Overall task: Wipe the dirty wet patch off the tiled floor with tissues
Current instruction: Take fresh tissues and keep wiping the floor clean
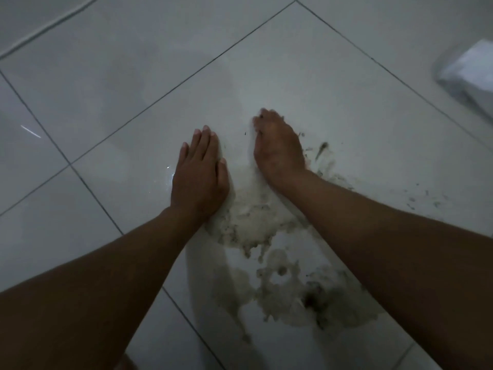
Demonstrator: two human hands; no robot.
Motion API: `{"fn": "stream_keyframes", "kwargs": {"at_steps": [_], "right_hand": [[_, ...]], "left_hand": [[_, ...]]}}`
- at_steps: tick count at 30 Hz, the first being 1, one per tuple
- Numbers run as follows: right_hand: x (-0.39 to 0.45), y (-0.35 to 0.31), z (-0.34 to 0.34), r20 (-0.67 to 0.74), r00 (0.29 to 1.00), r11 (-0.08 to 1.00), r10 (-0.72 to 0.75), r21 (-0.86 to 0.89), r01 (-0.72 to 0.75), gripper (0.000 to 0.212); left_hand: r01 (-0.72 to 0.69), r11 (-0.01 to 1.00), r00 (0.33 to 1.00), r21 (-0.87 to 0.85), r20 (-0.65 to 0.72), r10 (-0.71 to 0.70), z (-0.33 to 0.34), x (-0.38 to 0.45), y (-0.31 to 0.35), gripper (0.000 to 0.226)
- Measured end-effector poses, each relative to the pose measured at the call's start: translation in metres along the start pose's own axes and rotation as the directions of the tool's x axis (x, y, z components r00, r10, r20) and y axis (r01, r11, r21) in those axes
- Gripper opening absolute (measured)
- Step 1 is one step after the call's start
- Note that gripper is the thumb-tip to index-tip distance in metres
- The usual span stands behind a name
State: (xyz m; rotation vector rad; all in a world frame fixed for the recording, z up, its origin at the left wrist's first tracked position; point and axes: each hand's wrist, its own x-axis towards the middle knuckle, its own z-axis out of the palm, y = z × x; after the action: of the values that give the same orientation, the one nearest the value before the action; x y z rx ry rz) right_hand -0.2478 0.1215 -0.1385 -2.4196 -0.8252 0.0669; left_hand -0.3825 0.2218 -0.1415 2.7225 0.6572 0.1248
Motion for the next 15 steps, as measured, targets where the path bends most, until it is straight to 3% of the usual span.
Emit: {"fn": "stream_keyframes", "kwargs": {"at_steps": [3,6,8,11,12,13,15], "right_hand": [[-0.02,-0.01,0.003,0.113,0.953,0.959,-0.281,0.068,0.275,0.032],[-0.041,0.001,-0.005,0.15,0.906,0.918,-0.396,0.093,0.386,0.031],[-0.04,0.012,-0.008,0.069,0.946,0.948,-0.317,0.045,0.315,0.031],[-0.02,0.014,-0.001,-0.021,1.0,0.999,0.011,0.033,-0.01,0.036],[-0.015,0.007,0.003,-0.021,0.998,0.998,0.052,0.037,-0.052,0.036],[-0.014,-0.003,0.006,0.0,1.0,0.999,0.03,0.042,-0.03,0.036],[-0.024,-0.019,0.008,0.074,0.984,0.985,-0.164,0.064,0.159,0.034]], "left_hand": [[-0.014,1.0,1.0,-0.002,0.004,0.014,0.0,-0.001,-0.002,0.061],[-0.023,1.0,1.0,-0.006,0.009,0.023,-0.002,-0.001,-0.004,0.061],[-0.025,1.0,1.0,-0.003,0.016,0.025,-0.003,-0.001,-0.003,0.061],[-0.024,1.0,1.0,-0.004,0.012,0.024,-0.004,-0.002,-0.001,0.062],[-0.022,1.0,1.0,-0.004,0.009,0.022,-0.004,-0.002,-0.001,0.061],[-0.021,1.0,1.0,-0.004,0.005,0.021,-0.004,-0.002,-0.001,0.061],[-0.025,1.0,1.0,-0.008,0.007,0.025,-0.003,-0.002,-0.002,0.061]]}}
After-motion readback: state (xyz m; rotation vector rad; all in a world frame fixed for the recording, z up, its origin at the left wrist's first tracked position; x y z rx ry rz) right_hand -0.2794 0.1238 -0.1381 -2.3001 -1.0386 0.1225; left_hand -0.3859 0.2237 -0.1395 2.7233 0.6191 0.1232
